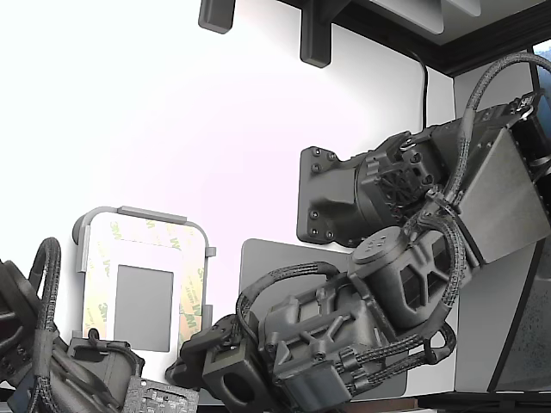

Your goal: Peel off protective film from adhesive tape.

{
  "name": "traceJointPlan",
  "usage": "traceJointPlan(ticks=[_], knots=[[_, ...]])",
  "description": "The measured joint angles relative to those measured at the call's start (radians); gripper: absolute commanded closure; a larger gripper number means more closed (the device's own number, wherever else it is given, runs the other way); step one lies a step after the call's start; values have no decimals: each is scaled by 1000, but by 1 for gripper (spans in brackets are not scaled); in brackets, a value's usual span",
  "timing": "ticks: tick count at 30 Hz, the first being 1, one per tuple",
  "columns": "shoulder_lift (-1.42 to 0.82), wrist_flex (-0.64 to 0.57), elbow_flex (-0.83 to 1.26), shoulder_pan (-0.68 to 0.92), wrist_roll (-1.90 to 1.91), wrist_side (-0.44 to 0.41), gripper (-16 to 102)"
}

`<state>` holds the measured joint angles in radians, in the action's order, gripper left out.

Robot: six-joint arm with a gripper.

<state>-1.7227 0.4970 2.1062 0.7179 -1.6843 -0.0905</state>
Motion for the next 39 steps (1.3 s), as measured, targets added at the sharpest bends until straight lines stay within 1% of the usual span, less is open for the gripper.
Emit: traceJointPlan(ticks=[11, 16, 39], knots=[[-14, -2, 20, 0, -11, -2, 97], [-23, -31, 46, 0, -15, -3, 97], [-43, -87, 98, -20, -37, 14, 97]])
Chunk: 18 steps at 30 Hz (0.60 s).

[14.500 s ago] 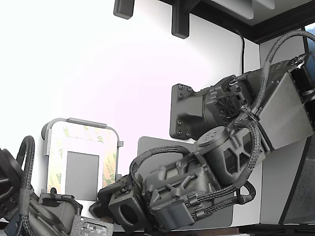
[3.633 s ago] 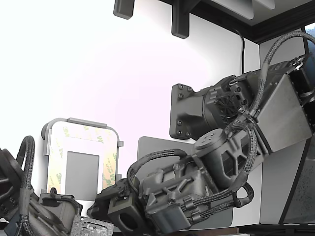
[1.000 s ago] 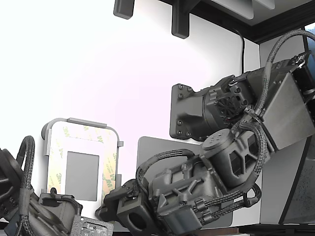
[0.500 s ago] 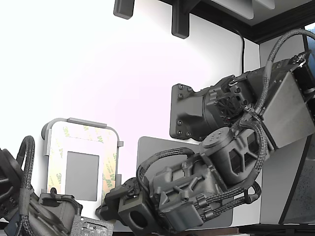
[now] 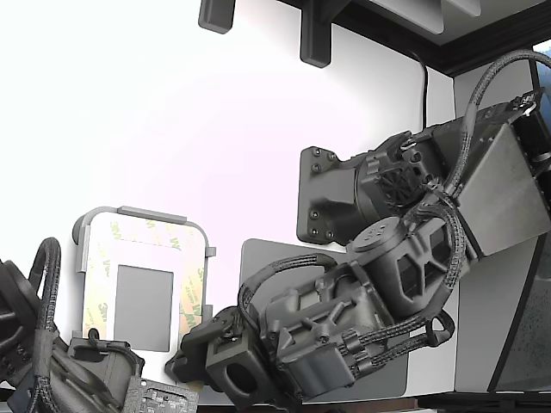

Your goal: Peel off protective film from adhesive tape.

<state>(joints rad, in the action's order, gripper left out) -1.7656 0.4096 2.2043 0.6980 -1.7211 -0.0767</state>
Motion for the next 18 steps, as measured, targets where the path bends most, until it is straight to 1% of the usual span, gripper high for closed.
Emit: traceJointPlan(ticks=[18], knots=[[-9, -6, 11, -23, -12, 15, 97]])
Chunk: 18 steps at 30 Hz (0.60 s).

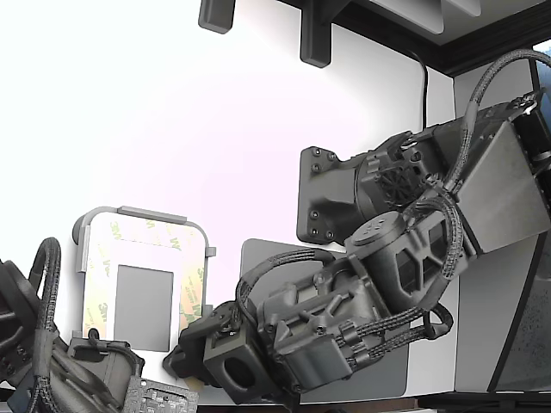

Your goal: Peel off protective film from adhesive tape.

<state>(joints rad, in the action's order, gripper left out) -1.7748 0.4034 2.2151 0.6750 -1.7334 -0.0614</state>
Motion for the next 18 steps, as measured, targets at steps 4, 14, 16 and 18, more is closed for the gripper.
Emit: traceJointPlan(ticks=[4, 14, 16, 18], knots=[[-2, 0, 3, -6, -2, 2, 97], [-6, -6, 9, -18, -8, 14, 97], [-8, -5, 9, -18, -8, 14, 96], [-9, 3, 11, -18, -9, 9, 96]])
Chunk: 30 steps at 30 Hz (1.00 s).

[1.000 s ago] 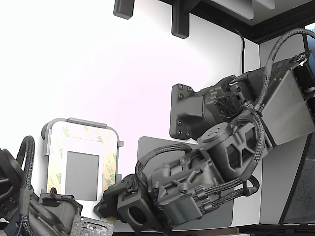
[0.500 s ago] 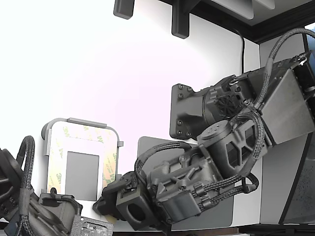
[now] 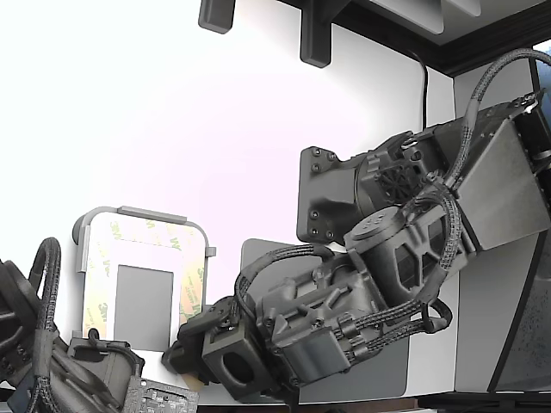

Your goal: Peel off protective film from adhesive tape.

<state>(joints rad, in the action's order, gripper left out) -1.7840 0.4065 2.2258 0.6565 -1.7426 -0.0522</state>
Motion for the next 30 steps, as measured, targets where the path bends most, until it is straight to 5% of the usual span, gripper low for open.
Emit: traceJointPlan(ticks=[6, 8, 9, 10, 11, 13, 14, 22, 27, 30], knots=[[-3, 133, -91, -6, -11, -14, 90], [-12, 198, -140, -8, -12, -23, 77], [-20, 236, -169, -8, -12, -31, 64], [-28, 264, -187, -9, -12, -37, 39], [-40, 298, -206, -9, 0, -44, -13], [-80, 354, -218, -9, 15, -67, -3], [-107, 370, -213, -9, 23, -77, -13], [-325, 551, -146, -20, 130, -133, -11], [-482, 535, -43, -77, 152, -109, -11], [-560, 497, 17, -147, 227, -61, 2]])
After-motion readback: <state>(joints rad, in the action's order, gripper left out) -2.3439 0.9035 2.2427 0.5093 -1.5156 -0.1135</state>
